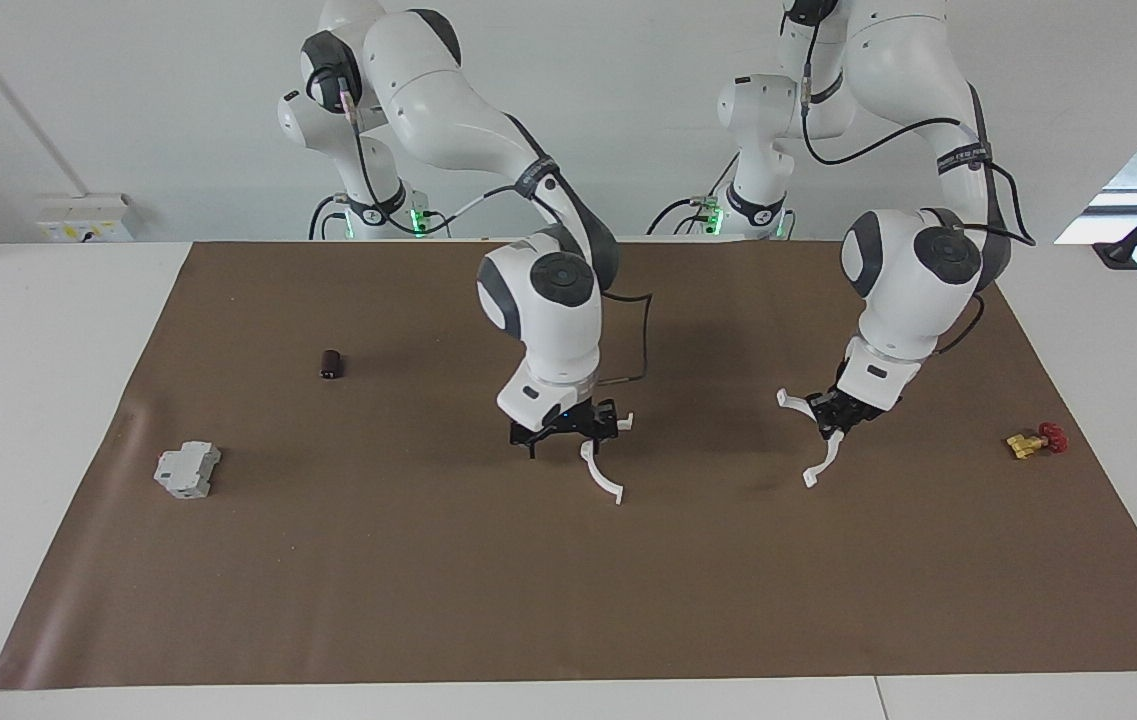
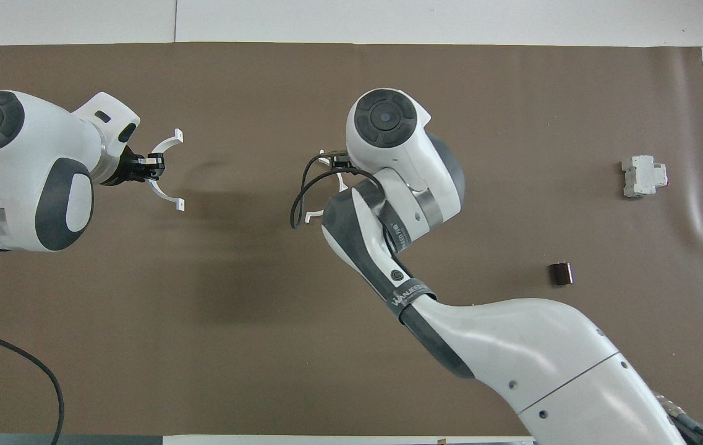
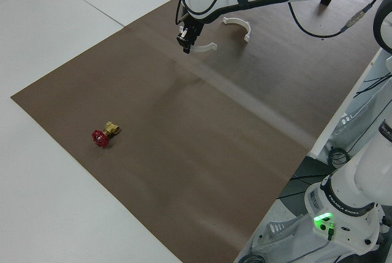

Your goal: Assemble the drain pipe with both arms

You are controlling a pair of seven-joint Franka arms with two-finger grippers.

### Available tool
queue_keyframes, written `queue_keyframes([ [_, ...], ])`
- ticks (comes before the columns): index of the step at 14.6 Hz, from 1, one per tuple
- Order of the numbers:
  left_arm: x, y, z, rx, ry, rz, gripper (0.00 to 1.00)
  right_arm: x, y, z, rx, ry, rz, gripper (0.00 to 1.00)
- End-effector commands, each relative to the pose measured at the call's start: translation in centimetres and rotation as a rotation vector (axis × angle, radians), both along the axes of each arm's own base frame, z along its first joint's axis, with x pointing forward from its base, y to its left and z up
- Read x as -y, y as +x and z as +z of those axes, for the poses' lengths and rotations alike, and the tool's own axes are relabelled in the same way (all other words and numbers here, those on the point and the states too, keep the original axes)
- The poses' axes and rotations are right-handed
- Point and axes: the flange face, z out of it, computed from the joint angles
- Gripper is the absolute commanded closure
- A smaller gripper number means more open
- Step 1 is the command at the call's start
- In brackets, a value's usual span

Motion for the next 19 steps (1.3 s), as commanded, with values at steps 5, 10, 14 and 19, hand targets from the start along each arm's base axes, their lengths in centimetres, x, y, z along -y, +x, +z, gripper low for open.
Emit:
queue_keyframes([
  [5,9.6,0.7,0.5,0.075,0.073,-0.054,1.0,17.2,2.0,10.0,-0.059,-0.029,-0.008,0.0],
  [10,16.6,1.1,-2.9,0.121,0.117,-0.128,1.0,27.7,-1.7,18.7,-0.133,-0.03,-0.076,0.0],
  [14,20.4,1.0,-5.1,0.119,0.113,-0.143,1.0,33.0,-5.6,24.5,-0.127,-0.017,-0.074,0.0],
  [19,22.1,-0.2,-6.1,0.135,0.104,-0.179,1.0,33.5,-8.4,22.7,-0.201,-0.011,-0.082,0.0],
])
